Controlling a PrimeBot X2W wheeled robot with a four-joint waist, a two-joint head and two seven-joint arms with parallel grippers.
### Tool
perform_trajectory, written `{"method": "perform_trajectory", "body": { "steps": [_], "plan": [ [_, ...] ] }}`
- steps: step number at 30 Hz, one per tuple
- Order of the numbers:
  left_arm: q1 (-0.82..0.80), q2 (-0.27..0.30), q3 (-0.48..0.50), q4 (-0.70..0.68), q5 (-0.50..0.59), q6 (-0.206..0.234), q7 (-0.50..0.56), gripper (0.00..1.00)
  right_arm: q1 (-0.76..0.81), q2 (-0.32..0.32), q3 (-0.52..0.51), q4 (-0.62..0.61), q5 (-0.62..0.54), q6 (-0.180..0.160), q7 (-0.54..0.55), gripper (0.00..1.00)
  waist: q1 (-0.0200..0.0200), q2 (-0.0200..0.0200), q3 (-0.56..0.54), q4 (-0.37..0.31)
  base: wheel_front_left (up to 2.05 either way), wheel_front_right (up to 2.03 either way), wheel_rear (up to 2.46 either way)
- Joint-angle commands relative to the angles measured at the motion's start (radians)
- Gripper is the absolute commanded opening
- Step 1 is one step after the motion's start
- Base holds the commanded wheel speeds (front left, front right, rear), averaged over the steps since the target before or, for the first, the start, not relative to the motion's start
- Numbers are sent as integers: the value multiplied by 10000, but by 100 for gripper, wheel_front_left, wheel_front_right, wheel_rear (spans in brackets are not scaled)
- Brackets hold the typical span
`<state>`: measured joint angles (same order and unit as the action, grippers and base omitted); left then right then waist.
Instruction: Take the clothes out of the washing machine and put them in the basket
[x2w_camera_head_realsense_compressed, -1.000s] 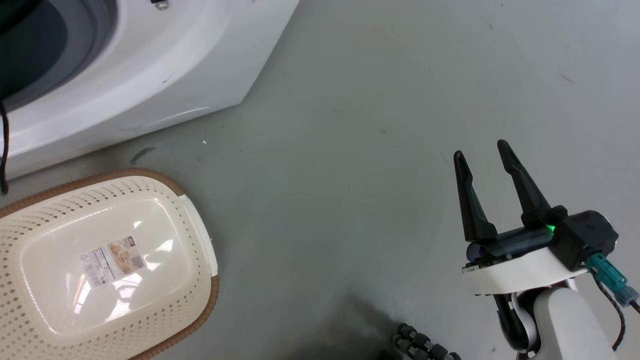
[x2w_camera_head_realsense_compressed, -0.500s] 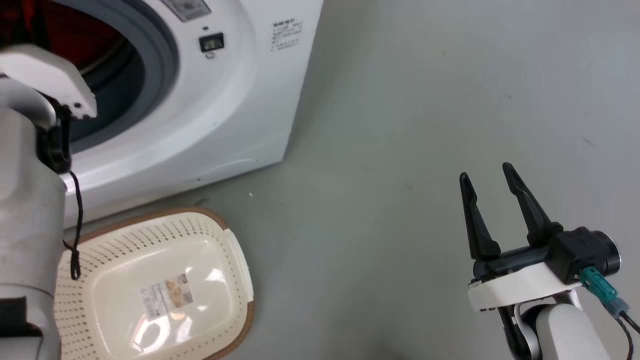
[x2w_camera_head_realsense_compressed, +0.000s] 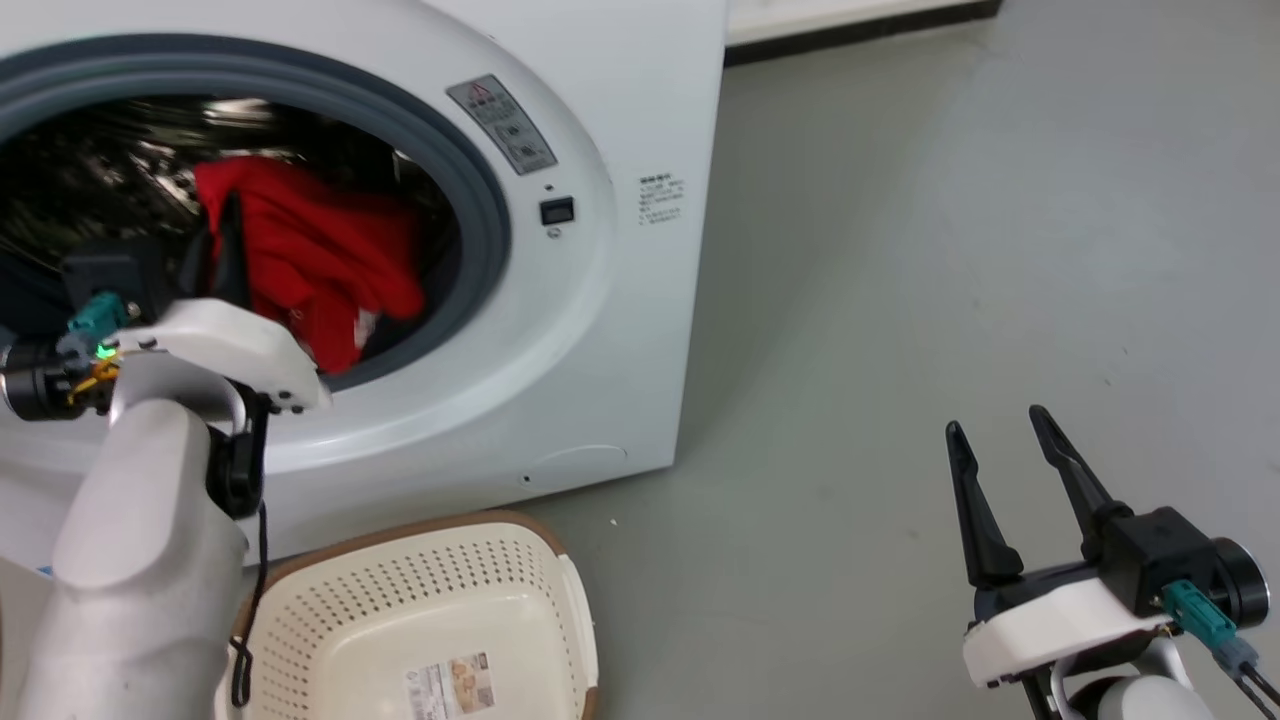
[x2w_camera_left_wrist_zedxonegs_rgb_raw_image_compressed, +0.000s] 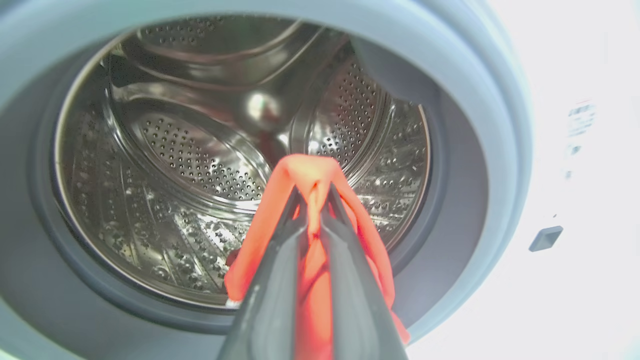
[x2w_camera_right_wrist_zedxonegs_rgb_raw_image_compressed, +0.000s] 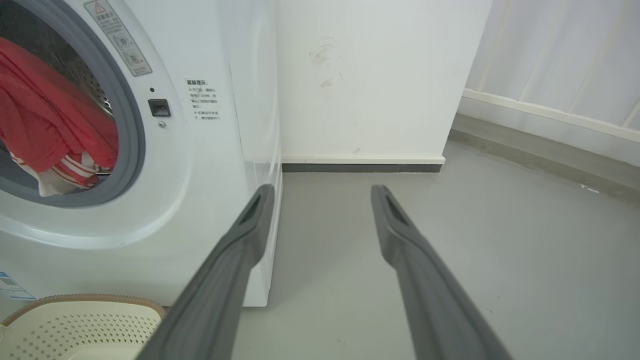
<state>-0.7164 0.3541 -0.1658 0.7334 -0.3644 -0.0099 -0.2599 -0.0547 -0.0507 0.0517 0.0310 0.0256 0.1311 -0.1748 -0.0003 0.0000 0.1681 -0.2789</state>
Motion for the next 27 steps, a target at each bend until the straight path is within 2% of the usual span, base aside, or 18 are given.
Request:
{"method": "perform_trajectory", "body": {
  "steps": [1, 9, 19, 23, 27],
  "plan": [
    [440, -70, 33, -404, -56, -1, -64, 0, 211, 10, -61, -114, 3, -7, 96, 100, 3, 0, -579, 457, 0, 0, 0],
    [2312, -168, -29, -3488, -51, 390, 124, 0, 710, 10, -328, -519, -94, -7, 446, 100, 3, 0, -1191, 1036, 0, 0, 0],
    [5714, -345, -361, -8012, -192, 1500, 1719, 0, 983, 10, -511, -824, -70, -7, 602, 100, 3, 0, -1327, 1481, 0, 0, 0],
    [6900, -435, -547, -8640, -394, 1761, 2266, 0, 928, 11, -530, -924, -75, -7, 633, 100, 3, 0, -1142, 1634, 0, 0, 0],
    [7605, -553, -709, -8200, -625, 1784, 2452, 0, 712, 10, -497, -1003, -84, -7, 635, 100, 3, 0, -814, 1682, 0, 0, 0]
  ]
}}
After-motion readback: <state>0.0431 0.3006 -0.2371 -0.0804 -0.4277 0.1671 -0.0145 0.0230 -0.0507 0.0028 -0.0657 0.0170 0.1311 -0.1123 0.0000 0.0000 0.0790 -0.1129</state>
